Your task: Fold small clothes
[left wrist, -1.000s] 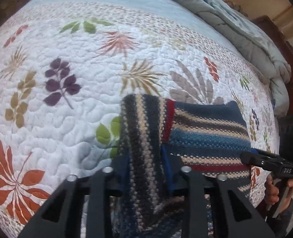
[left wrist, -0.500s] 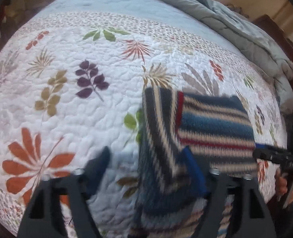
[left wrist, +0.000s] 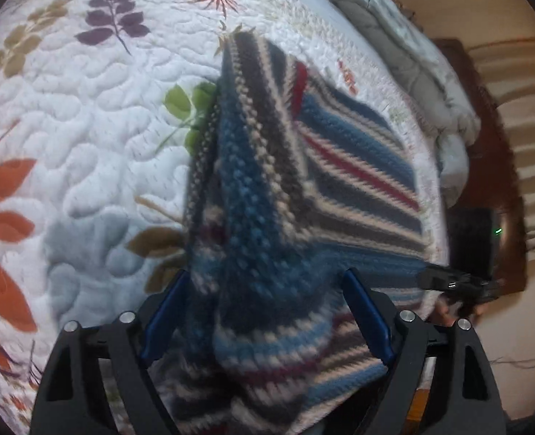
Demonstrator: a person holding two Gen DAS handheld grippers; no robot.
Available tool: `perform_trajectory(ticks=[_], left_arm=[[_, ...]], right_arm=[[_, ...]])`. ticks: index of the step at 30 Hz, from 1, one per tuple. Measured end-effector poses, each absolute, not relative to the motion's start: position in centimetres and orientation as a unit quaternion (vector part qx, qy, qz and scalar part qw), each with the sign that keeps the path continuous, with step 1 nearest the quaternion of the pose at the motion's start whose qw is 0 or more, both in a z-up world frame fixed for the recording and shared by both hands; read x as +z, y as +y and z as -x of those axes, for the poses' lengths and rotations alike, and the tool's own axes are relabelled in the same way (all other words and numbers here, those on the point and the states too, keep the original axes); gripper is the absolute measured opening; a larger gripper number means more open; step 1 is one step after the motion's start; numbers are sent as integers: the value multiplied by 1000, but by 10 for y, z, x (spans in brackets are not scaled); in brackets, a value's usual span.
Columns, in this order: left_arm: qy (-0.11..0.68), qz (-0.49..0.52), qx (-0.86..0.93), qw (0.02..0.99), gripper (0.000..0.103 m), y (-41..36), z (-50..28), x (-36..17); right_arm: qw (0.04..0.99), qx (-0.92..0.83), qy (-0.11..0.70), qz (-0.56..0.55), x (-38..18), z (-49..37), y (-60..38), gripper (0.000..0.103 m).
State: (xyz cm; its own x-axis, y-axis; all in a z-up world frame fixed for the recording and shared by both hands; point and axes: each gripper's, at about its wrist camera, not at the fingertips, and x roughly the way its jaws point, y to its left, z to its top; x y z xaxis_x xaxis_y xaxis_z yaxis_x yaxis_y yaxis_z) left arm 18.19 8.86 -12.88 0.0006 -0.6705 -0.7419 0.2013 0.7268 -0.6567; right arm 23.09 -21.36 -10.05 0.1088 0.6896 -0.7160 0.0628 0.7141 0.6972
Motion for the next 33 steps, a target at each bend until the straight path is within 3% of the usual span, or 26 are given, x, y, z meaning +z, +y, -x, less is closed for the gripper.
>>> perform_trajectory(ticks=[4, 7, 9, 12, 18, 28, 33], left_arm=[[637, 191, -327, 671, 86, 78, -180, -140], [635, 163, -325, 681, 73, 69, -174, -133], [638, 155, -316, 685, 59, 67, -172, -130], [640, 175, -314, 679, 51, 69, -174, -131], [622, 170, -319, 695, 46, 65, -166, -122], [587, 172, -360, 704, 45, -9, -164, -93], [577, 172, -378, 703, 46, -50, -172, -88]], right_arm=[[675, 233, 629, -306, -109, -237, -211, 88], [670, 234, 635, -305, -118, -242, -209, 88], [668, 234, 637, -305, -121, -243, -207, 80], [681, 230, 630, -294, -114, -242, -203, 62], [696, 229, 617, -286, -100, -233, -204, 52], [757, 193, 583, -224, -38, -225, -238, 50], [766, 168, 575, -234, -37, -227, -292, 51]])
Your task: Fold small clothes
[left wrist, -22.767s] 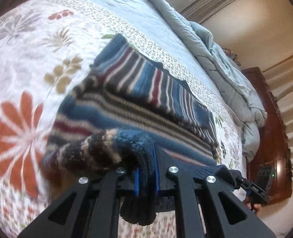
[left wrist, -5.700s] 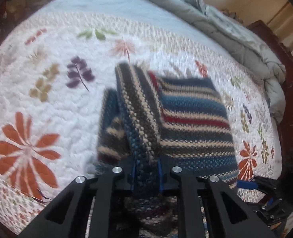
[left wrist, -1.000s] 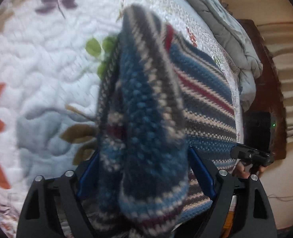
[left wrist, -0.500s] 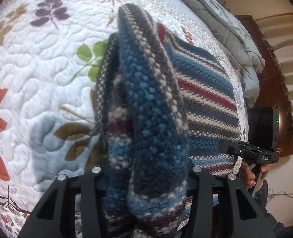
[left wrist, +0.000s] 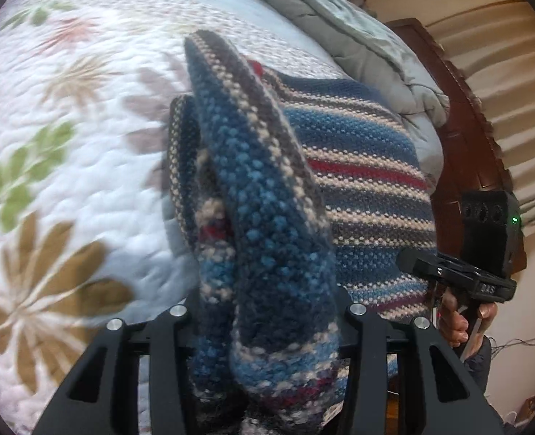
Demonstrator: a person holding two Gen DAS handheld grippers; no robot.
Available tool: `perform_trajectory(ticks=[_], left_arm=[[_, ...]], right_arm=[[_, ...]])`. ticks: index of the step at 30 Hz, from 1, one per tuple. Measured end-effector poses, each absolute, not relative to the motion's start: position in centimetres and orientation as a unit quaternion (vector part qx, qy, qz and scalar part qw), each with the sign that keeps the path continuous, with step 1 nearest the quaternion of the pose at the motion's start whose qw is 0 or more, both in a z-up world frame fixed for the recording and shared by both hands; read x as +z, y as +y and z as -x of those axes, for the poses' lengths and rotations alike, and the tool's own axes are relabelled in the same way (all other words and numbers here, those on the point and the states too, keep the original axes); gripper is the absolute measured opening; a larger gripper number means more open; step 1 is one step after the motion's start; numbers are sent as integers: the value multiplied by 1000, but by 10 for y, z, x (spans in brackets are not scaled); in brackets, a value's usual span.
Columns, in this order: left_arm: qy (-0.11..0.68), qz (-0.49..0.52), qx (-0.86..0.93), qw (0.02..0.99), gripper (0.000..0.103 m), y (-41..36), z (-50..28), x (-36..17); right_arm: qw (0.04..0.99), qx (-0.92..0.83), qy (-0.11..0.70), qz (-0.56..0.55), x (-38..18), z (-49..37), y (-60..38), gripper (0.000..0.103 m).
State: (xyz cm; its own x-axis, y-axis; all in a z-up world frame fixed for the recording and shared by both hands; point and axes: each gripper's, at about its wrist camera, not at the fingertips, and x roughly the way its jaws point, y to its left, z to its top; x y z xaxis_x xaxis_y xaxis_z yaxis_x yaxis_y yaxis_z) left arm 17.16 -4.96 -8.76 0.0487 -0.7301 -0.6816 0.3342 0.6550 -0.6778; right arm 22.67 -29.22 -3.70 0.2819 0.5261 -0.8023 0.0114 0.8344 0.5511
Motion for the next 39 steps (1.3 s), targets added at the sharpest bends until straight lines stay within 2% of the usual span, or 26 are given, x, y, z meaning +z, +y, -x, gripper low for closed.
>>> perform_trajectory(ticks=[5, 7, 11, 14, 18, 21, 26, 30, 32, 39], left_arm=[[593, 167, -375, 692, 47, -73, -174, -109], [593, 160, -374, 695, 49, -73, -173, -118], [601, 182, -372, 683, 57, -70, -175, -135], [595, 196, -372, 685, 58, -65, -169, -136], [590, 180, -341, 709, 63, -53, -155, -119], [585, 136, -291, 745, 72, -43, -137, -98], [561, 66, -214, 797, 78, -40, -100, -68], [535, 18, -151, 831, 86, -48, -71, -43], [520, -3, -140, 843, 90, -45, -55, -31], [484, -30, -111, 867, 92, -41, -17, 0]], right_arm=[[741, 150, 592, -280, -80, -225, -333, 53], [736, 164, 581, -306, -94, -221, -340, 58], [742, 175, 561, -323, -117, -201, -347, 77], [741, 175, 545, -350, -123, -187, -348, 76], [762, 148, 534, -336, -104, -164, -352, 77], [794, 90, 550, -243, -75, -139, -338, 77], [802, 24, 569, -183, -59, -104, -311, 77], [814, -6, 556, -170, -45, -83, -298, 88], [822, -24, 550, -145, -37, -82, -296, 89], [836, -49, 529, -136, -9, -66, -273, 91]])
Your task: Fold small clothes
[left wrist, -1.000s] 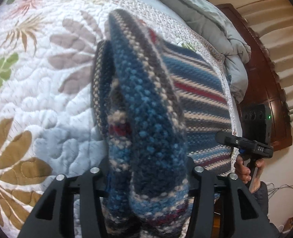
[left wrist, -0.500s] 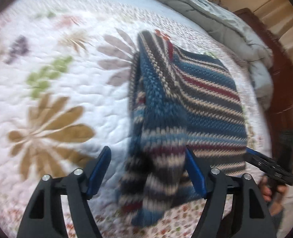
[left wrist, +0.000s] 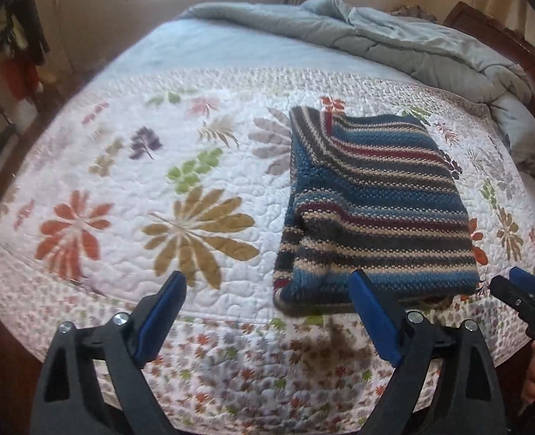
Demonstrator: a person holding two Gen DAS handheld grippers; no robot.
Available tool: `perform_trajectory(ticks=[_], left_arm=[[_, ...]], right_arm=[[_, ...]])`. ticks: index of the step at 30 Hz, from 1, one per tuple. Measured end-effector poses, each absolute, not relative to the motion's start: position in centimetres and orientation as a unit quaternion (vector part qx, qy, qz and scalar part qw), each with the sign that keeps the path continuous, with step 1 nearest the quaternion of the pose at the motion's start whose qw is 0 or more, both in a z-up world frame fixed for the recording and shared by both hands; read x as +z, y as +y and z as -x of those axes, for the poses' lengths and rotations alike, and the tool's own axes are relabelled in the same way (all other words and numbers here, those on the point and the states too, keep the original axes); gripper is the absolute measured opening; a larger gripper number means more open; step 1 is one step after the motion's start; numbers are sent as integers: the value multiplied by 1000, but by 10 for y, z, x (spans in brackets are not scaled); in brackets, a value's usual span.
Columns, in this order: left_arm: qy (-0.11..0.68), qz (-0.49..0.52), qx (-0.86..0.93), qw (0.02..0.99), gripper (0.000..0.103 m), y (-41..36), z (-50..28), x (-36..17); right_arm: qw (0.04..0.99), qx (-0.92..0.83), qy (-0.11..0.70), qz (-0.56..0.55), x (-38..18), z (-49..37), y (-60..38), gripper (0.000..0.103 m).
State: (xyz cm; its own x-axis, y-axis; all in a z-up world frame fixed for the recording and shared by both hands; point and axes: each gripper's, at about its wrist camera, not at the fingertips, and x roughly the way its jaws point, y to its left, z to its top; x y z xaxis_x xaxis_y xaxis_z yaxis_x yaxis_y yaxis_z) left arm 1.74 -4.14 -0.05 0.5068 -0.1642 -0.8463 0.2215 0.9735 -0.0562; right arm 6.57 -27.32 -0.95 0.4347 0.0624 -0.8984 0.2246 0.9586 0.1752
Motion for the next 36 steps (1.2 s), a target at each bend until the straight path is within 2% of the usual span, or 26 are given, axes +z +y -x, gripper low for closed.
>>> perform_trajectory(ticks=[5, 15, 27, 36], left_arm=[[450, -49, -105, 885, 95, -44, 5, 23], [438, -53, -122, 889, 96, -44, 26, 38], [447, -66, -113, 885, 96, -49, 28, 28], [466, -75, -107, 875, 96, -59, 17, -1]], right_arm=[[846, -66, 516, -119, 11, -54, -256, 91], [847, -64, 517, -112, 19, -41, -232, 92], [847, -76, 516, -98, 22, -38, -223, 92], [837, -97, 529, -101, 0, -44, -233, 92]])
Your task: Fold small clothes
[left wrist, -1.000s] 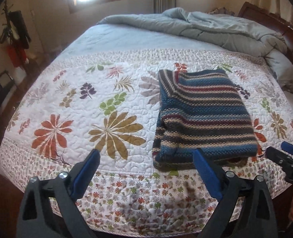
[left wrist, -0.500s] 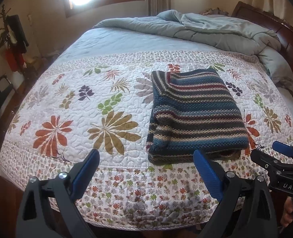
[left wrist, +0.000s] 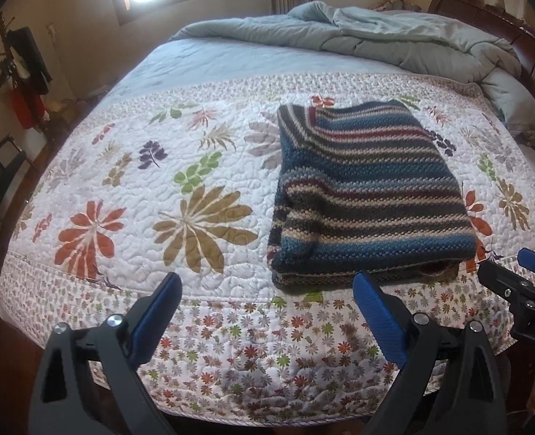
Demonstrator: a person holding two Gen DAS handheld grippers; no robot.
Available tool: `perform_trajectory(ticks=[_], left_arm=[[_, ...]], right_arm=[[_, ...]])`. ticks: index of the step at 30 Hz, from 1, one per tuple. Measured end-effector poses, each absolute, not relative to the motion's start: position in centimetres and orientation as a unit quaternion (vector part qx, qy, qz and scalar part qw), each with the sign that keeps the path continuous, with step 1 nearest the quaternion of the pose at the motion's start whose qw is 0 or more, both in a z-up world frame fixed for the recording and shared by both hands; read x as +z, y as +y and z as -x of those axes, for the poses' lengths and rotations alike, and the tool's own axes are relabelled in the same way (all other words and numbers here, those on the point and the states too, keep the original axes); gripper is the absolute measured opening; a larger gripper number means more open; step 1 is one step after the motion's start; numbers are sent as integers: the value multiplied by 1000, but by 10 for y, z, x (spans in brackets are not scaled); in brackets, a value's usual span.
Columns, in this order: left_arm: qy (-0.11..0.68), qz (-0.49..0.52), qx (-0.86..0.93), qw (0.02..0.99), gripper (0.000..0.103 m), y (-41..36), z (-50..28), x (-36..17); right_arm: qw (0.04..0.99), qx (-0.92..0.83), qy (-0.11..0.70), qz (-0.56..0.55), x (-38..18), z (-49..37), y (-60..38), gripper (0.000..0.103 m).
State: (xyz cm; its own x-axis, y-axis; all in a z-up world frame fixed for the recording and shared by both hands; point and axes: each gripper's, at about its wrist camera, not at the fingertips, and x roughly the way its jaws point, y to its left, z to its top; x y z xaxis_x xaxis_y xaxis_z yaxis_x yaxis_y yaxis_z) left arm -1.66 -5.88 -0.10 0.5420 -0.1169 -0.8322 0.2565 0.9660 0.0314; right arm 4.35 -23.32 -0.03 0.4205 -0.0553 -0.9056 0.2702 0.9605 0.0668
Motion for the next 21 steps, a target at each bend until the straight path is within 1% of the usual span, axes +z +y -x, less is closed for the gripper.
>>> perform_trajectory(ticks=[11, 21], left_arm=[[472, -78, -114, 871, 96, -69, 14, -8], [474, -78, -96, 872, 96, -63, 11, -11]], right_arm=[[840, -93, 526, -96, -5, -48, -233, 92], [841, -108, 523, -85, -2, -44, -238, 92]])
